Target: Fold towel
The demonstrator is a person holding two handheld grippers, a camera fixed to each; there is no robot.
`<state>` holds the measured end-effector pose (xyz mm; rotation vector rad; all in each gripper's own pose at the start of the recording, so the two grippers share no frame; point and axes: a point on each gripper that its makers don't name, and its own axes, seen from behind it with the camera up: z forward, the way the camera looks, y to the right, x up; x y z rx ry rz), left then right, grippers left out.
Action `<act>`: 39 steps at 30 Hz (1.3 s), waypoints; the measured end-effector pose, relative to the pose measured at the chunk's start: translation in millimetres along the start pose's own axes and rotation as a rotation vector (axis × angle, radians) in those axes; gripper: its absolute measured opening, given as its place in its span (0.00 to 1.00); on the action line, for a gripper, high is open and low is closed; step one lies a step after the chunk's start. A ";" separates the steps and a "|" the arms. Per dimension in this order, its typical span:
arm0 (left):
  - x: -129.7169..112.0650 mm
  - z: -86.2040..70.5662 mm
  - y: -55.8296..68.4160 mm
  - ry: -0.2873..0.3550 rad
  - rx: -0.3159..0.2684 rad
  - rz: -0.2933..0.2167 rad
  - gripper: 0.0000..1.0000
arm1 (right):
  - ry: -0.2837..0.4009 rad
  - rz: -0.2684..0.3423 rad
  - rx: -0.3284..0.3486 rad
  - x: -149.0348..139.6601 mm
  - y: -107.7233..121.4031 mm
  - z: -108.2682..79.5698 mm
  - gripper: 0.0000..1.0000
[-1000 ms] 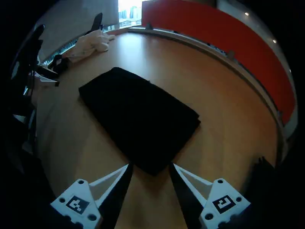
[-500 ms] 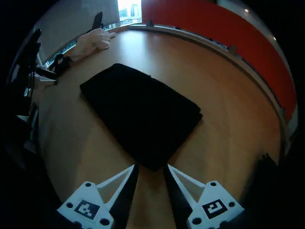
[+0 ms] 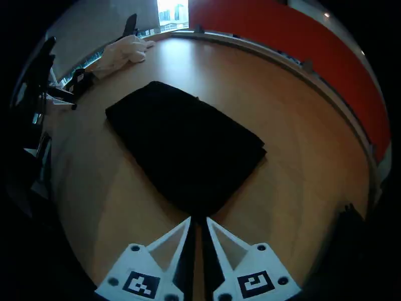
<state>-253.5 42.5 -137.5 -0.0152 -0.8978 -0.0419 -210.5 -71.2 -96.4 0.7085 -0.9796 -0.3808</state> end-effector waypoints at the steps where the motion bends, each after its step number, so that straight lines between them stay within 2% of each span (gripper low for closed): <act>1: 0.0 0.2 -0.2 0.000 0.000 0.000 0.95 | -0.001 -0.001 -0.002 0.1 0.3 -0.1 0.05; 6: 1.2 1.1 -0.3 0.001 -0.003 0.001 0.95 | 0.002 -0.003 -0.014 3.0 0.9 -2.7 0.04; 14: 5.2 1.7 0.0 0.007 -0.006 0.004 0.95 | 0.040 -0.005 -0.052 21.0 5.4 -17.4 0.04; 31: 13.6 -1.8 2.7 0.029 -0.012 -0.001 0.95 | 0.159 -0.048 -0.128 75.1 22.0 -70.2 0.04; 39: 15.0 -2.5 5.1 0.032 -0.014 0.000 0.95 | 0.189 -0.064 -0.157 88.1 29.3 -89.3 0.04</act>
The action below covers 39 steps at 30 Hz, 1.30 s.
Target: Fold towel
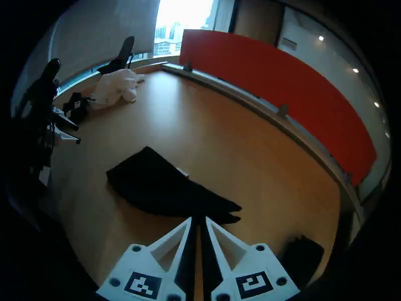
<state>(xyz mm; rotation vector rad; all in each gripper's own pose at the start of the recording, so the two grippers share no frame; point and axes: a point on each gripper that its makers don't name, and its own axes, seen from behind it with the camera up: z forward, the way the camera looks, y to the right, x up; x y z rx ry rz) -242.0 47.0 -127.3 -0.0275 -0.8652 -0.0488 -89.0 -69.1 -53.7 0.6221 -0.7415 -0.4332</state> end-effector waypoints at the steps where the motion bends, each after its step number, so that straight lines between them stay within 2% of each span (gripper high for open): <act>1: -0.1 0.1 0.1 0.000 0.000 0.000 0.95 | 0.004 -0.002 -0.002 1.9 0.9 -2.0 0.04; 12: 0.7 0.8 1.1 -0.001 0.000 0.002 0.95 | 0.048 -0.047 -0.027 24.1 7.5 -20.6 0.04; 23: 3.3 2.7 5.5 -0.001 -0.006 0.002 0.95 | 0.058 -0.062 -0.006 32.2 4.3 -16.7 0.04; 30: 7.3 2.5 5.2 0.004 -0.009 -0.001 0.95 | 0.059 -0.086 0.039 40.0 -16.1 -3.1 0.04; 39: 13.1 0.2 4.0 0.015 -0.010 -0.003 0.95 | 0.042 -0.122 0.124 42.7 -57.0 19.2 0.04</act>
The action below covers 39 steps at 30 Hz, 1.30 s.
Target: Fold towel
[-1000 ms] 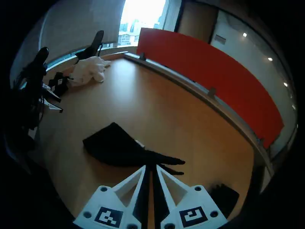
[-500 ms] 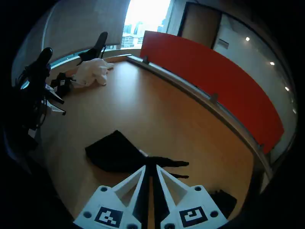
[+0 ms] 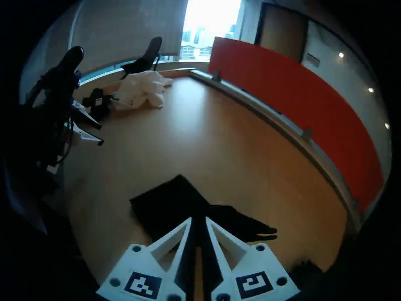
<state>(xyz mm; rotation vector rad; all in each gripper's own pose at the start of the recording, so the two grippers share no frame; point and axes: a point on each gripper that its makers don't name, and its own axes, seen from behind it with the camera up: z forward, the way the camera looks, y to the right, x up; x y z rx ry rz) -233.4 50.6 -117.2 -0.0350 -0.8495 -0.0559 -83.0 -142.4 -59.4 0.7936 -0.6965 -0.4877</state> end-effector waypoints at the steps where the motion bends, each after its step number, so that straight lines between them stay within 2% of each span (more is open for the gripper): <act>1: 0.6 -0.6 -0.6 0.002 0.001 0.000 0.95 | -0.003 -0.006 0.010 0.3 -4.4 2.9 0.04; 11: 1.3 -9.9 -14.8 0.015 0.021 -0.017 0.95 | -0.026 -0.056 0.114 1.1 -46.2 34.2 0.04; 20: -4.1 -22.1 -34.2 0.023 0.053 -0.047 0.95 | -0.071 -0.050 0.207 -9.2 -82.3 69.8 0.04; 27: -8.6 -26.4 -43.3 0.024 0.068 -0.062 0.95 | -0.095 -0.041 0.214 -15.6 -85.6 77.9 0.05; 36: -9.1 -24.9 -44.9 0.022 0.066 -0.059 0.95 | -0.104 -0.038 0.203 -17.5 -81.3 76.9 0.06; 39: -8.4 -25.0 -45.0 0.022 0.064 -0.057 0.95 | -0.105 -0.035 0.200 -18.7 -80.8 76.2 0.10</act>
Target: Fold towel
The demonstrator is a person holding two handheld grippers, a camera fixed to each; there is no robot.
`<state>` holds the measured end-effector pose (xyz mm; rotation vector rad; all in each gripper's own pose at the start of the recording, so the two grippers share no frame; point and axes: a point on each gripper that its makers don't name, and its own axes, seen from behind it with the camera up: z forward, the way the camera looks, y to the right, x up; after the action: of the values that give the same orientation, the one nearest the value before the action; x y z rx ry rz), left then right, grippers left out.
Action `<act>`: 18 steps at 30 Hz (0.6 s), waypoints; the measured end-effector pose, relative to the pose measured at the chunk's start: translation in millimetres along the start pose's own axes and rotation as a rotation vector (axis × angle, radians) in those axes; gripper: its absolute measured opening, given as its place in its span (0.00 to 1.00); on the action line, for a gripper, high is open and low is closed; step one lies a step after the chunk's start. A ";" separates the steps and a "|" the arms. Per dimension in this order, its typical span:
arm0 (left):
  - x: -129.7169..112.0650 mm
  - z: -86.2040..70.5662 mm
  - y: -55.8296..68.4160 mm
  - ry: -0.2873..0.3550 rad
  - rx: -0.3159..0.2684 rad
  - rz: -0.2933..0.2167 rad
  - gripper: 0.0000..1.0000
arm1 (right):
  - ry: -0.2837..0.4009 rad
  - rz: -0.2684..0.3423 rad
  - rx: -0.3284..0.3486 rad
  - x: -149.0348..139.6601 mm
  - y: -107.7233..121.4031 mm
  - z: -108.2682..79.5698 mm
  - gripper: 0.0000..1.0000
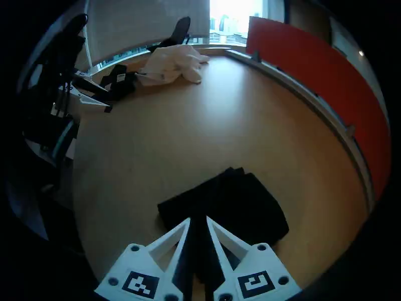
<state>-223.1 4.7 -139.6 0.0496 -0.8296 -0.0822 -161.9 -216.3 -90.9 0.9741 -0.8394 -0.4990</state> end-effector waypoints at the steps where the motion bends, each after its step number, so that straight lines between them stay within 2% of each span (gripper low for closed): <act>1: 0.2 -0.2 -0.1 0.000 0.000 0.000 0.95 | -0.002 0.001 0.000 -0.8 -0.1 -0.4 0.13; 7: 0.8 -0.9 -0.6 0.001 -0.001 0.001 0.95 | -0.012 0.009 -0.002 -6.5 -1.4 -2.7 0.68; 18: 0.8 -2.4 1.8 0.004 -0.005 -0.002 0.95 | -0.016 0.039 -0.016 -17.1 -2.2 -4.7 0.69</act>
<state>-220.7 6.4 -140.5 0.0459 -0.8251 -0.0861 -168.3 -202.9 -100.9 0.9380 -0.8664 -0.4799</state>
